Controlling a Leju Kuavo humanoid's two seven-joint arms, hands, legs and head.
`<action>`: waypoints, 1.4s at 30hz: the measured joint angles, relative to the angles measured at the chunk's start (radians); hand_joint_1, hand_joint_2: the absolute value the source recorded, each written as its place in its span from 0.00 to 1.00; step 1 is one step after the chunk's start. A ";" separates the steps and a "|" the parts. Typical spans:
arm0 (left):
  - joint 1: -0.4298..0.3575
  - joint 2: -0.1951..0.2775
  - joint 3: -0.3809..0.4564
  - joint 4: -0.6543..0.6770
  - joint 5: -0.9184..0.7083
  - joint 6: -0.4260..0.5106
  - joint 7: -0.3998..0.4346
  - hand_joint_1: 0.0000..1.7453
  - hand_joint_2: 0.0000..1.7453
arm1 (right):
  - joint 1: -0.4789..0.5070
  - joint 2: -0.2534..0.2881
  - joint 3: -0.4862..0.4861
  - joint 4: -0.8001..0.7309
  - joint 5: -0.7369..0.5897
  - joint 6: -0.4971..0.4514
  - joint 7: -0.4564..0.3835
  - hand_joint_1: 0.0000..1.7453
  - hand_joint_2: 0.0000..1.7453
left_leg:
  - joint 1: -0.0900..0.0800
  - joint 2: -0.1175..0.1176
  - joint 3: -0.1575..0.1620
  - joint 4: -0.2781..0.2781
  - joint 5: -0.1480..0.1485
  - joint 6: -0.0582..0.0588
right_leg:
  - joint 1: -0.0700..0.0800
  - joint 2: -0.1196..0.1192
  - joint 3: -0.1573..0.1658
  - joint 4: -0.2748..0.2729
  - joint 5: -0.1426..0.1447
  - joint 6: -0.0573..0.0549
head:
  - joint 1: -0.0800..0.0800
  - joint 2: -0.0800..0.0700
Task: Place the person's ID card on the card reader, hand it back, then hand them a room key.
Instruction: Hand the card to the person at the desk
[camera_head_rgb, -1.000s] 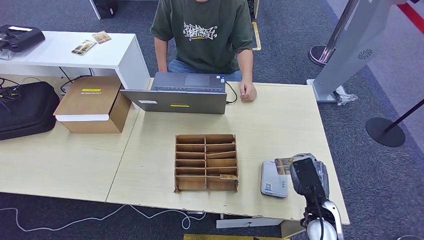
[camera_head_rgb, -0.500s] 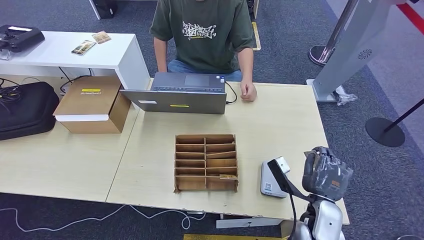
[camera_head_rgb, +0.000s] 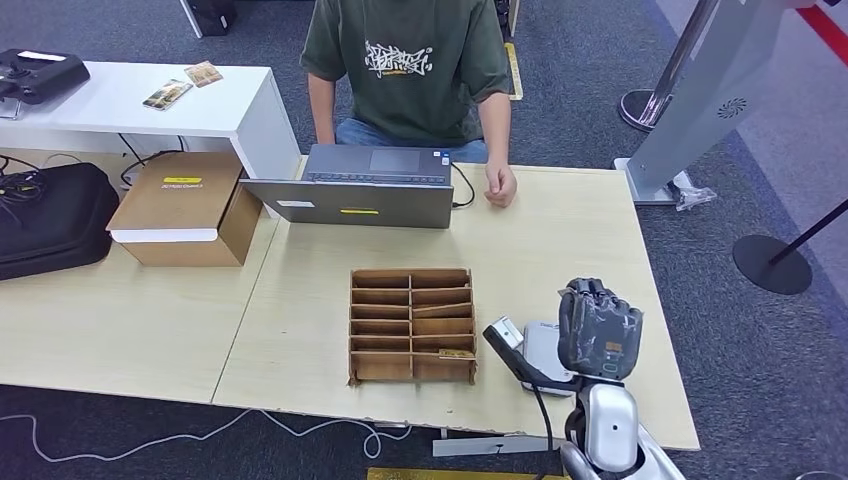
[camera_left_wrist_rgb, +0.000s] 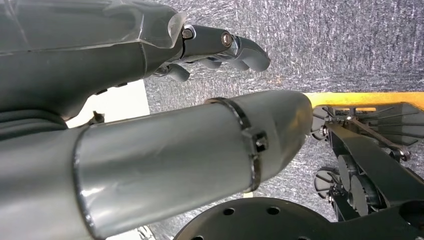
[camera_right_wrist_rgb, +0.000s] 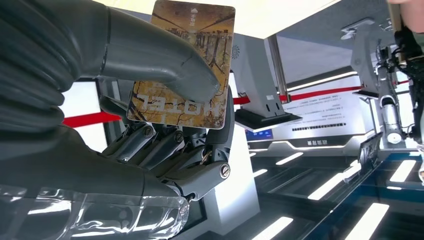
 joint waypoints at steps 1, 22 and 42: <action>0.000 0.000 0.000 0.000 0.000 0.000 0.000 0.00 0.00 | -0.005 -0.001 0.003 0.007 0.000 -0.005 -0.012 1.00 1.00 | 0.000 0.000 0.000 0.000 0.000 0.000 | 0.000 0.000 0.000 0.000 0.000 0.000 | 0.000 0.000; -0.002 0.015 0.000 0.000 -0.089 0.000 0.000 0.00 0.00 | -0.430 0.190 -0.117 0.414 0.000 -0.190 -0.410 1.00 1.00 | 0.000 0.000 0.000 0.000 0.002 -0.002 | 0.000 0.000 0.000 0.001 0.001 -0.001 | 0.000 0.000; -0.012 0.039 0.000 -0.019 -0.184 0.002 0.006 0.00 0.00 | -0.823 0.230 -0.161 0.824 0.000 -0.194 -0.386 1.00 1.00 | 0.000 0.000 0.000 0.000 0.002 -0.001 | 0.000 0.000 0.000 0.001 0.002 0.000 | 0.000 0.000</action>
